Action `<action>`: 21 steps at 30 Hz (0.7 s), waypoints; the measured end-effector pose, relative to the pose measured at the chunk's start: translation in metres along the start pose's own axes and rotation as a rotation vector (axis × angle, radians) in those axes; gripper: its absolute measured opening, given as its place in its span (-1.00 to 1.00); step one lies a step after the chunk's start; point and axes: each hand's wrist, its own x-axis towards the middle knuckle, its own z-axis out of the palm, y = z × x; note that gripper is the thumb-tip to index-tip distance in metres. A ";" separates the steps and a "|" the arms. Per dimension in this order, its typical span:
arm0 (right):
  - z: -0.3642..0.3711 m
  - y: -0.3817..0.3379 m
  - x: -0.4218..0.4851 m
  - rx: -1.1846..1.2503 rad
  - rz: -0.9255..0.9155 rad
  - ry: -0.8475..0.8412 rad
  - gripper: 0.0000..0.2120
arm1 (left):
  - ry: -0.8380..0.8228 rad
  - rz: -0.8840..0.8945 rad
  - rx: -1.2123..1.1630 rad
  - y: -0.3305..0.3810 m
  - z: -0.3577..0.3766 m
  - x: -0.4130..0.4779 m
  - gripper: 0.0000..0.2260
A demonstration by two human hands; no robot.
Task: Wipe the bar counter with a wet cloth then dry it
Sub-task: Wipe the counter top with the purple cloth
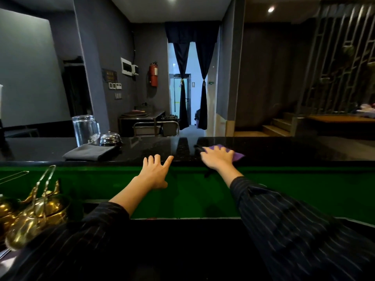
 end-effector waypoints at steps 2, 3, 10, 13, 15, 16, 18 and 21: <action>0.004 0.000 -0.005 0.027 -0.124 0.013 -0.52 | 0.031 0.030 -0.049 0.024 -0.004 0.008 -0.18; 0.005 0.006 -0.007 0.036 -0.173 0.019 -0.52 | 0.057 0.050 -0.063 0.038 -0.007 0.013 -0.21; -0.015 0.146 -0.006 0.033 -0.103 0.055 -0.54 | 0.089 0.217 -0.165 0.154 -0.036 0.050 -0.27; -0.028 0.227 -0.001 0.000 0.027 0.015 -0.53 | 0.028 0.250 -0.173 0.195 -0.043 0.064 -0.22; -0.035 0.273 0.005 -0.005 0.116 -0.014 -0.51 | 0.010 0.241 -0.181 0.209 -0.044 0.070 -0.19; -0.038 0.291 0.011 -0.004 0.149 -0.037 -0.50 | 0.020 0.232 -0.181 0.212 -0.043 0.073 -0.18; -0.045 0.314 0.025 0.019 0.203 -0.108 -0.48 | 0.035 0.221 -0.179 0.212 -0.041 0.076 -0.19; -0.050 0.316 0.044 0.041 0.277 -0.206 -0.46 | 0.006 0.207 -0.215 0.211 -0.041 0.081 -0.30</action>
